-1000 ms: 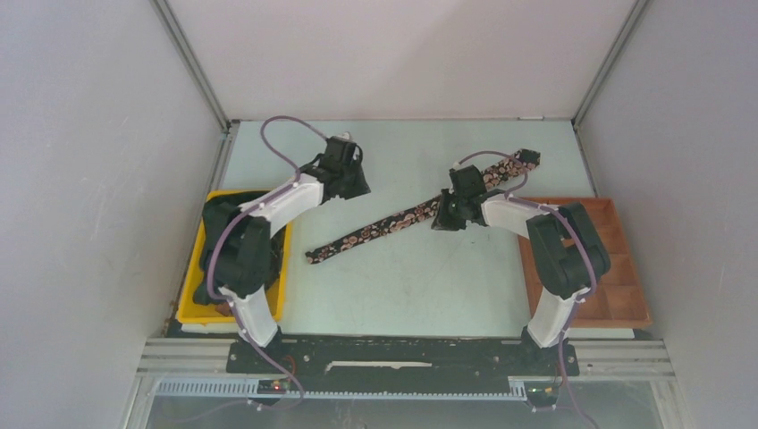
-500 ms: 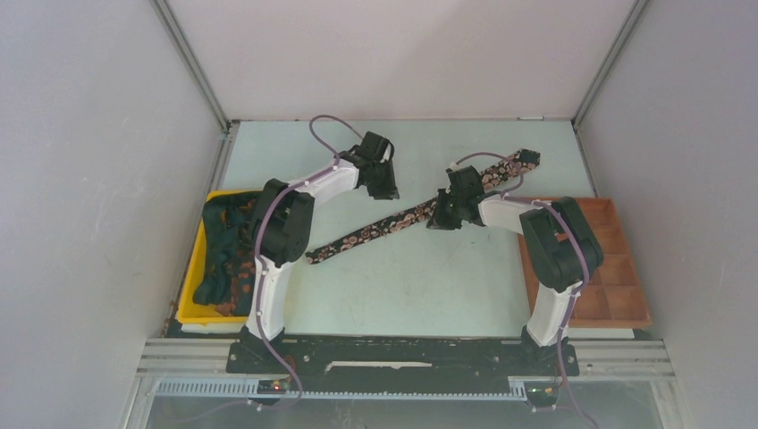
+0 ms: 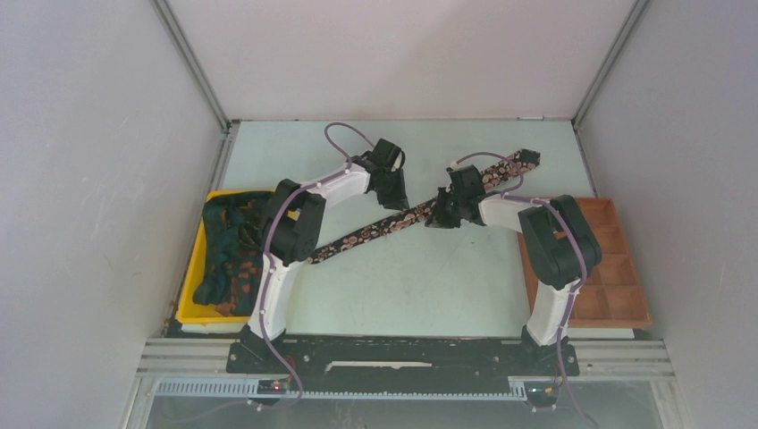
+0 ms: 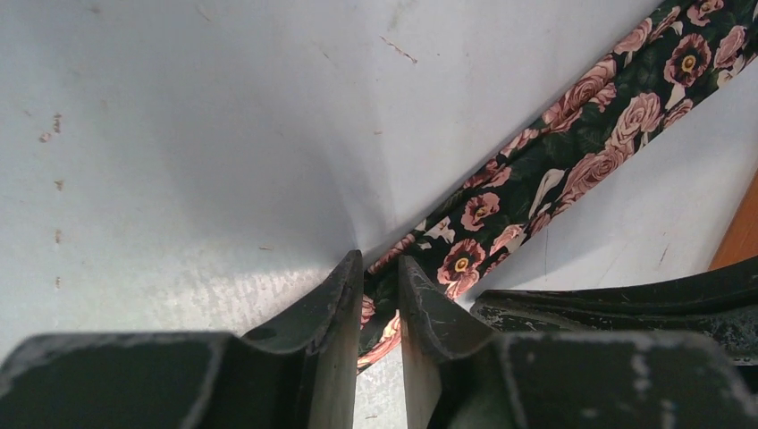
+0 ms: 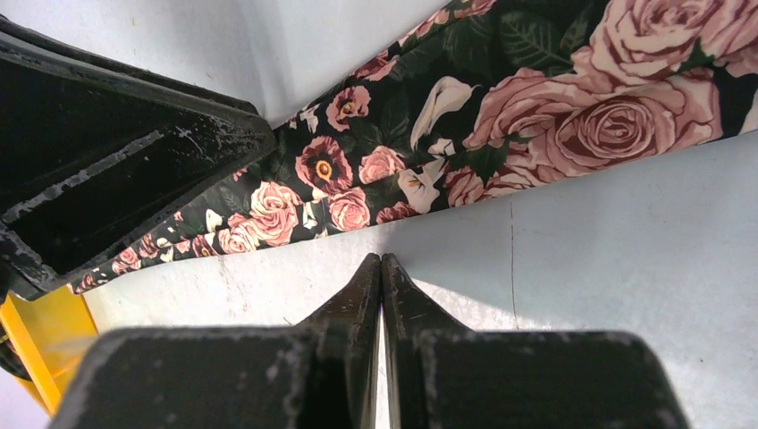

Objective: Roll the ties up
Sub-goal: Flatten out the tie at the center of the board.

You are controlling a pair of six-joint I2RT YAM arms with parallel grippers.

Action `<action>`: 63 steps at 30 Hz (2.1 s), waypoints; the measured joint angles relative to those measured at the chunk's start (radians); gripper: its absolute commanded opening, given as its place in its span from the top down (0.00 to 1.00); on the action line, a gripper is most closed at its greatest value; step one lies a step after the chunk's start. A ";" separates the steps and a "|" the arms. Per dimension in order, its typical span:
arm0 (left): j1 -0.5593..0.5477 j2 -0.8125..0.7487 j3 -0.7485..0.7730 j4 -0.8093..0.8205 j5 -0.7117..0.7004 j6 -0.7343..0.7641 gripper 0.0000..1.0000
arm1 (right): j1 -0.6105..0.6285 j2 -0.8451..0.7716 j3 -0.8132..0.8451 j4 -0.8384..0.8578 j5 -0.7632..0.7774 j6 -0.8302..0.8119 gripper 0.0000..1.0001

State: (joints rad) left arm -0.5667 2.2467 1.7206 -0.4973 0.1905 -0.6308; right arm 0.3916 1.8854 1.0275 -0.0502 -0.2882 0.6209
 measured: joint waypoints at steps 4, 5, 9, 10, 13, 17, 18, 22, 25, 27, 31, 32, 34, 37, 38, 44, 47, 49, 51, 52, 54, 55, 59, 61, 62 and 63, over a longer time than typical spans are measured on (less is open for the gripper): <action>-0.008 0.000 0.000 0.000 0.000 -0.003 0.73 | -0.002 0.003 0.000 0.006 -0.005 0.000 0.96; -0.010 0.000 0.000 0.001 0.000 -0.006 0.73 | -0.002 0.003 0.000 0.008 -0.005 0.000 0.96; -0.018 0.000 -0.007 0.008 0.000 -0.017 0.73 | -0.003 0.010 0.003 0.017 -0.007 0.001 0.96; -0.020 0.000 -0.008 0.009 0.000 -0.020 0.73 | -0.004 0.012 0.005 0.021 -0.009 0.001 0.96; -0.027 -0.001 -0.010 0.011 0.000 -0.025 0.73 | -0.004 0.013 0.006 0.024 -0.010 0.001 0.96; -0.034 -0.005 -0.019 0.021 -0.002 -0.033 0.73 | -0.005 0.013 0.006 0.024 -0.011 0.001 0.96; -0.035 -0.007 -0.023 0.023 -0.003 -0.037 0.73 | -0.005 0.013 0.006 0.024 -0.011 0.001 0.96; -0.039 -0.034 -0.063 0.039 -0.005 -0.059 0.73 | -0.005 0.013 0.006 0.024 -0.011 0.001 0.96; -0.047 -0.050 -0.082 0.040 -0.013 -0.071 0.73 | -0.005 0.013 0.006 0.025 -0.011 0.001 0.96; -0.053 -0.057 -0.091 0.042 -0.024 -0.079 0.72 | -0.005 0.013 0.006 0.025 -0.011 0.001 0.96; -0.063 -0.069 -0.103 0.045 -0.039 -0.095 0.72 | -0.005 0.013 0.006 0.024 -0.011 0.001 0.96; -0.065 -0.070 -0.103 0.045 -0.043 -0.098 0.71 | -0.005 0.013 0.006 0.024 -0.011 0.001 0.96; -0.068 -0.070 -0.103 0.043 -0.054 -0.105 0.70 | -0.005 0.013 0.006 0.024 -0.011 0.001 0.96; -0.071 -0.072 -0.109 0.046 -0.067 -0.113 0.65 | -0.005 0.013 0.006 0.024 -0.011 0.001 0.96; -0.072 -0.076 -0.115 0.049 -0.074 -0.114 0.64 | -0.005 0.013 0.006 0.024 -0.011 0.001 0.96; -0.072 -0.110 -0.131 0.034 -0.129 -0.116 0.48 | -0.005 0.013 0.006 0.024 -0.012 0.000 0.96; -0.069 -0.138 -0.132 0.022 -0.173 -0.104 0.40 | -0.003 0.013 0.006 0.023 -0.011 -0.001 0.96; -0.067 -0.169 -0.139 0.020 -0.200 -0.096 0.37 | 0.002 0.011 0.006 0.022 -0.005 -0.005 0.96; -0.064 -0.217 -0.163 0.016 -0.233 -0.089 0.35 | 0.009 0.006 0.006 0.018 0.008 -0.013 0.97; -0.063 -0.259 -0.189 0.017 -0.254 -0.083 0.35 | 0.012 0.003 0.006 0.013 0.013 -0.018 0.97; -0.061 -0.338 -0.243 0.017 -0.293 -0.074 0.34 | 0.025 -0.007 0.005 -0.005 0.031 -0.032 0.97; -0.061 -0.393 -0.284 0.019 -0.317 -0.071 0.34 | 0.032 -0.013 0.005 -0.017 0.040 -0.039 0.98; -0.060 -0.618 -0.473 0.028 -0.404 -0.068 0.34 | 0.066 -0.046 -0.002 -0.063 0.074 -0.066 0.98; -0.058 -0.736 -0.578 0.028 -0.449 -0.069 0.34 | 0.086 -0.065 -0.002 -0.073 0.080 -0.076 0.98; -0.057 -0.803 -0.640 0.026 -0.474 -0.070 0.34 | 0.098 -0.077 -0.002 -0.072 0.081 -0.078 0.98; -0.056 -0.847 -0.677 0.020 -0.488 -0.072 0.34 | 0.108 -0.087 -0.002 -0.068 0.078 -0.080 0.98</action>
State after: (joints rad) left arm -0.6228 1.3994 1.0439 -0.4774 -0.2977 -0.7025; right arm 0.4999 1.7981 1.0252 -0.1184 -0.2104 0.5411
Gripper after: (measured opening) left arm 0.663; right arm 0.029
